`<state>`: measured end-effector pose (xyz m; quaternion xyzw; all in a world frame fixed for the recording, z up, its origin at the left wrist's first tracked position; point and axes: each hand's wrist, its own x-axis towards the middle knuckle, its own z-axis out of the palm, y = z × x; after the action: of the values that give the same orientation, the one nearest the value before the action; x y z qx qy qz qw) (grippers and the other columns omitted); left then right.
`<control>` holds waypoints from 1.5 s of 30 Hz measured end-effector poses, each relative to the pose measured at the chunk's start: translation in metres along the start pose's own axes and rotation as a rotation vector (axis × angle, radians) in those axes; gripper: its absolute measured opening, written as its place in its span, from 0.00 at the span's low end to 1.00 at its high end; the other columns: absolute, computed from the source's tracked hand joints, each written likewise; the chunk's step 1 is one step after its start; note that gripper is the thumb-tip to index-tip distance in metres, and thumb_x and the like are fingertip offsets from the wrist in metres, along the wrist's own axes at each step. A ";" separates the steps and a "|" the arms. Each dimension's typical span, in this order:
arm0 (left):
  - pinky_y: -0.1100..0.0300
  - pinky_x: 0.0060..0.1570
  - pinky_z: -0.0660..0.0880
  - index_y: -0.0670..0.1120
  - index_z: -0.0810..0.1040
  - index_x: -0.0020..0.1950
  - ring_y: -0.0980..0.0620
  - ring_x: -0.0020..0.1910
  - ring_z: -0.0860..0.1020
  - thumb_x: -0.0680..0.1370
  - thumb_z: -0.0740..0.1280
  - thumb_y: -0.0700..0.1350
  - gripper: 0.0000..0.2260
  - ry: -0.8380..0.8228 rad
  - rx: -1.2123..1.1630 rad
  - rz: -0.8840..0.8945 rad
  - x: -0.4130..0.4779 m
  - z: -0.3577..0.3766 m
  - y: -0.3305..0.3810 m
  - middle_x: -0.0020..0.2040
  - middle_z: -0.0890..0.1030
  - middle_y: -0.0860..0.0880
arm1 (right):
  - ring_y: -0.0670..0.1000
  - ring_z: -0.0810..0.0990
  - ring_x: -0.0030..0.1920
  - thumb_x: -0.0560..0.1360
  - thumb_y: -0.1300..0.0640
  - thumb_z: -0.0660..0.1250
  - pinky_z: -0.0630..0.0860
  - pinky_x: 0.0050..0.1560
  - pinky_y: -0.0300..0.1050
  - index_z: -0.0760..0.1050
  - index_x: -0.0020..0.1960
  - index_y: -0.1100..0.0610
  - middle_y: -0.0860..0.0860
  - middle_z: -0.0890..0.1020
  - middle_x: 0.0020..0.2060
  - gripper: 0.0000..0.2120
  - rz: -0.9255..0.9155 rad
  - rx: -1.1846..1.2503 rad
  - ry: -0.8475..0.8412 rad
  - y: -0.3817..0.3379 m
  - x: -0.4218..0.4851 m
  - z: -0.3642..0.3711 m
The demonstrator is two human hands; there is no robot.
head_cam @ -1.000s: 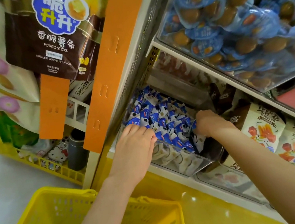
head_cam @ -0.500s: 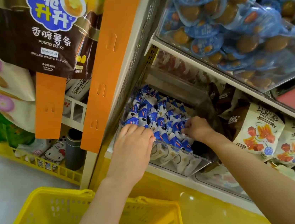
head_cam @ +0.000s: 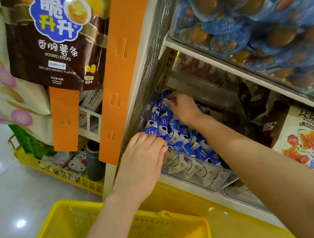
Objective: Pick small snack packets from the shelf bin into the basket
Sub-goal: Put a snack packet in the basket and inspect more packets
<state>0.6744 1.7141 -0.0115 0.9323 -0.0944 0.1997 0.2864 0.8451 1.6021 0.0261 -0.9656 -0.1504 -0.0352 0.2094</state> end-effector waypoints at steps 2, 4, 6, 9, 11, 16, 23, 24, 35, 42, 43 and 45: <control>0.55 0.61 0.67 0.46 0.80 0.50 0.51 0.47 0.77 0.78 0.59 0.44 0.10 0.007 -0.004 0.001 0.000 0.001 -0.002 0.45 0.81 0.50 | 0.51 0.71 0.40 0.79 0.55 0.60 0.64 0.39 0.40 0.71 0.41 0.59 0.52 0.73 0.35 0.11 0.057 -0.033 -0.058 -0.002 0.018 0.011; 0.59 0.62 0.63 0.47 0.80 0.50 0.52 0.47 0.76 0.79 0.57 0.45 0.12 0.012 -0.005 0.006 0.000 0.001 -0.003 0.45 0.81 0.51 | 0.49 0.67 0.34 0.78 0.52 0.62 0.61 0.33 0.41 0.62 0.34 0.56 0.51 0.66 0.31 0.17 0.129 -0.105 -0.102 -0.002 0.029 0.015; 0.60 0.63 0.62 0.48 0.79 0.51 0.53 0.48 0.76 0.79 0.54 0.46 0.14 0.011 -0.011 0.015 0.000 0.002 -0.004 0.46 0.80 0.52 | 0.52 0.74 0.39 0.78 0.52 0.62 0.70 0.39 0.42 0.71 0.40 0.59 0.56 0.75 0.38 0.12 0.142 -0.123 -0.152 0.002 0.035 0.016; 0.57 0.62 0.66 0.48 0.79 0.50 0.53 0.48 0.76 0.79 0.53 0.47 0.15 0.014 -0.015 0.019 0.000 0.003 -0.004 0.45 0.80 0.52 | 0.56 0.78 0.52 0.77 0.52 0.64 0.74 0.56 0.50 0.77 0.55 0.61 0.58 0.80 0.52 0.13 0.127 -0.039 -0.165 0.006 0.039 0.015; 0.58 0.63 0.64 0.48 0.79 0.51 0.53 0.49 0.76 0.79 0.53 0.47 0.15 0.007 -0.022 0.022 0.001 0.004 -0.005 0.46 0.80 0.52 | 0.55 0.78 0.52 0.76 0.50 0.64 0.75 0.56 0.49 0.78 0.55 0.60 0.57 0.81 0.52 0.15 0.125 -0.042 -0.160 0.006 0.043 0.016; 0.58 0.64 0.63 0.49 0.78 0.52 0.54 0.50 0.75 0.80 0.51 0.48 0.16 0.000 -0.012 0.020 0.002 0.005 -0.006 0.47 0.80 0.53 | 0.51 0.73 0.33 0.75 0.48 0.66 0.68 0.40 0.44 0.73 0.36 0.57 0.53 0.74 0.32 0.15 0.215 -0.045 -0.153 0.001 0.056 0.021; 0.60 0.60 0.65 0.50 0.79 0.49 0.54 0.47 0.76 0.79 0.53 0.48 0.14 0.038 0.015 0.043 0.001 0.005 -0.006 0.44 0.80 0.54 | 0.48 0.70 0.32 0.77 0.57 0.61 0.66 0.39 0.41 0.68 0.29 0.52 0.47 0.70 0.27 0.18 0.184 0.086 0.081 0.002 0.045 0.020; 0.60 0.60 0.63 0.50 0.79 0.49 0.54 0.47 0.76 0.79 0.53 0.48 0.14 0.040 0.011 0.044 0.001 0.006 -0.006 0.44 0.80 0.54 | 0.48 0.71 0.34 0.78 0.57 0.60 0.65 0.39 0.41 0.72 0.33 0.55 0.48 0.72 0.30 0.14 0.183 0.156 0.146 0.001 0.040 0.015; 0.69 0.50 0.69 0.52 0.74 0.55 0.64 0.51 0.72 0.79 0.56 0.49 0.10 0.211 -0.454 -0.243 -0.011 0.001 0.013 0.50 0.74 0.59 | 0.39 0.74 0.28 0.79 0.57 0.60 0.72 0.29 0.32 0.72 0.41 0.52 0.45 0.78 0.30 0.08 0.105 0.746 0.204 -0.011 -0.091 -0.043; 0.59 0.42 0.80 0.49 0.77 0.52 0.58 0.40 0.82 0.75 0.67 0.43 0.06 -0.003 -1.170 -0.624 -0.038 -0.013 0.047 0.42 0.84 0.53 | 0.46 0.71 0.31 0.78 0.61 0.60 0.68 0.29 0.32 0.71 0.41 0.54 0.51 0.75 0.30 0.08 0.019 0.923 -0.017 -0.014 -0.168 -0.026; 0.60 0.39 0.79 0.50 0.77 0.51 0.59 0.38 0.81 0.75 0.67 0.41 0.07 0.003 -1.136 -0.613 -0.042 -0.014 0.050 0.41 0.83 0.53 | 0.43 0.73 0.30 0.78 0.61 0.60 0.69 0.29 0.31 0.72 0.42 0.54 0.47 0.77 0.30 0.07 0.018 0.938 -0.042 -0.015 -0.176 -0.021; 0.64 0.33 0.78 0.50 0.77 0.51 0.61 0.34 0.80 0.75 0.68 0.39 0.09 -0.024 -1.049 -0.598 -0.053 -0.014 0.051 0.41 0.82 0.52 | 0.43 0.77 0.35 0.78 0.59 0.61 0.75 0.36 0.36 0.73 0.44 0.55 0.47 0.81 0.34 0.05 0.022 0.952 -0.087 -0.017 -0.187 -0.011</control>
<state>0.6076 1.6837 0.0022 0.6551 0.0826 0.0270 0.7505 0.6617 1.5603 0.0179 -0.7645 -0.1481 0.0802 0.6222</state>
